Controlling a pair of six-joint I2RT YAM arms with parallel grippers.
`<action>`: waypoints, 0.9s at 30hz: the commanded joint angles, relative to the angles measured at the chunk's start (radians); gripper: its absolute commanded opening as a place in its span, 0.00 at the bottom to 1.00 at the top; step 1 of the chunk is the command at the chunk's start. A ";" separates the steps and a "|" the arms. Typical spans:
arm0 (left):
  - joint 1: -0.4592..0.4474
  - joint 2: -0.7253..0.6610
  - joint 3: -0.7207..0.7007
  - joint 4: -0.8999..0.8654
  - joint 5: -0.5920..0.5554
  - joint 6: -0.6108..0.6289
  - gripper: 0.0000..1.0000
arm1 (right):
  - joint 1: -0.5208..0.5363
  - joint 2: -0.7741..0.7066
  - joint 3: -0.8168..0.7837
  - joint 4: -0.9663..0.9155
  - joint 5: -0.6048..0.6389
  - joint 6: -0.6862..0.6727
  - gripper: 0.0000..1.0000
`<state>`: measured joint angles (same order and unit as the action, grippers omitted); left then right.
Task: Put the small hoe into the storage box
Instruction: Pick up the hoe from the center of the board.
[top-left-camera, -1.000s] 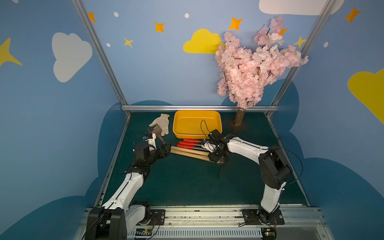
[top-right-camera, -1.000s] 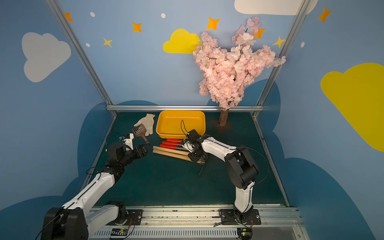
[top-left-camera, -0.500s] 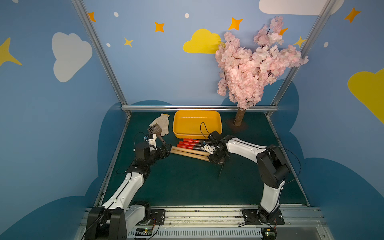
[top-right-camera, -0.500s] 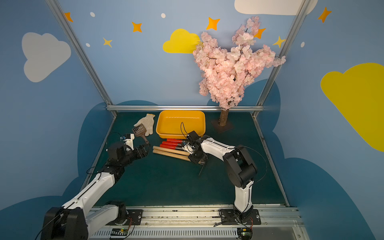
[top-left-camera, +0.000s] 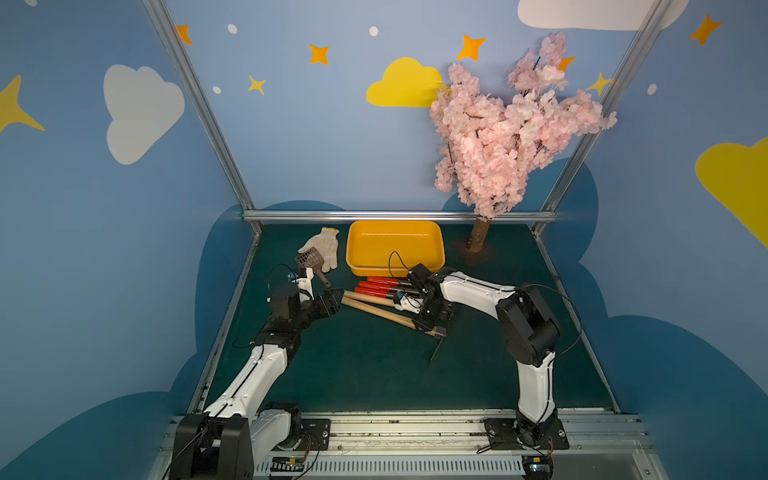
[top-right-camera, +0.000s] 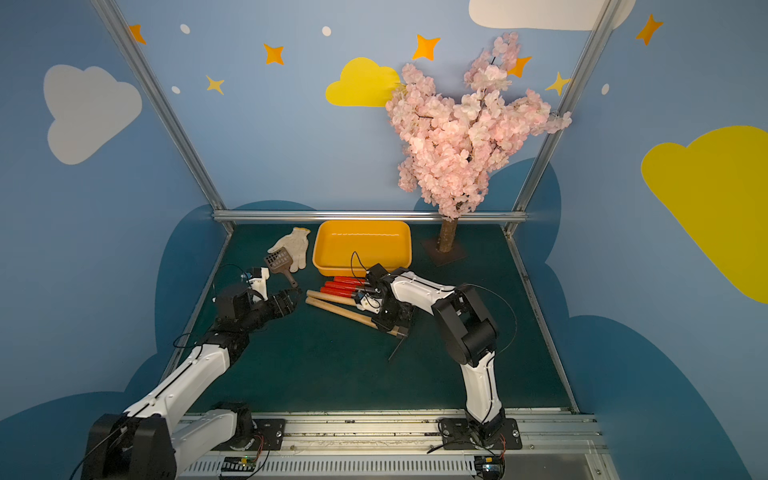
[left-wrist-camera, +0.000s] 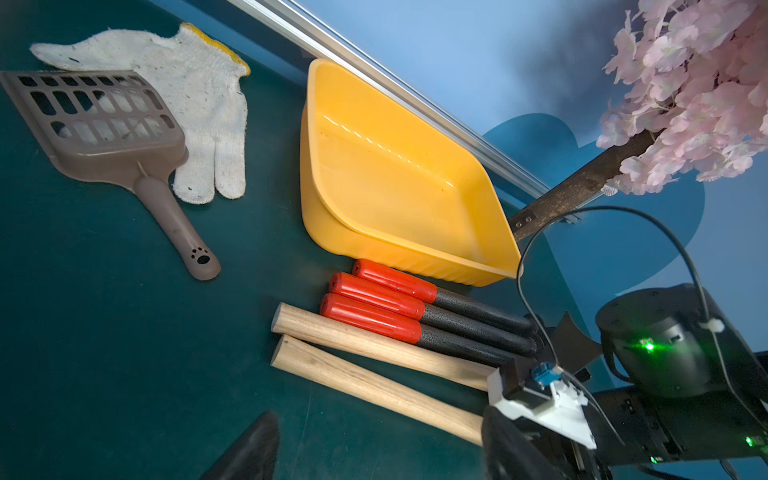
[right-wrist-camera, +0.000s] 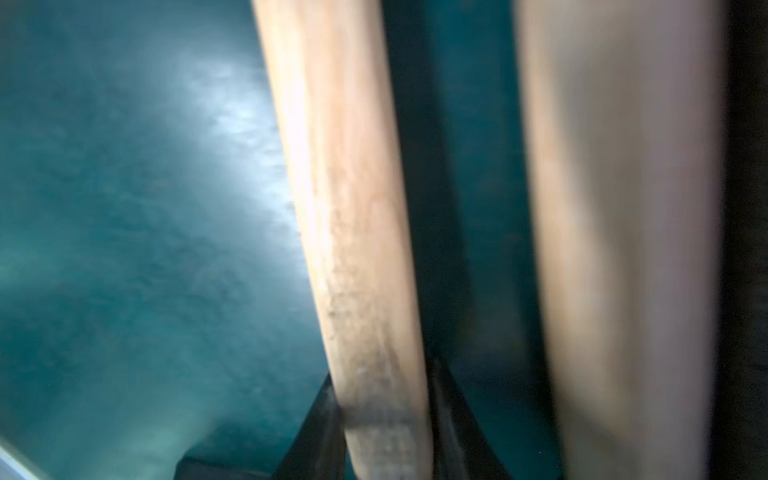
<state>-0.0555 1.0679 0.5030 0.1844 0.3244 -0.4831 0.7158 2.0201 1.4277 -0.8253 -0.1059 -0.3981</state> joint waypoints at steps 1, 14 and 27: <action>-0.007 0.007 0.027 0.000 0.024 0.002 0.76 | -0.034 -0.027 -0.021 0.029 0.032 0.116 0.11; -0.148 -0.094 0.010 -0.042 0.027 -0.045 0.76 | -0.042 -0.250 -0.010 0.030 -0.022 0.109 0.00; -0.204 -0.023 -0.084 0.402 0.154 -0.237 0.80 | -0.033 -0.277 0.043 0.036 -0.105 0.114 0.00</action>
<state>-0.2546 1.0199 0.3908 0.4385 0.4355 -0.6724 0.6689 1.7683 1.4418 -0.7910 -0.1574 -0.2924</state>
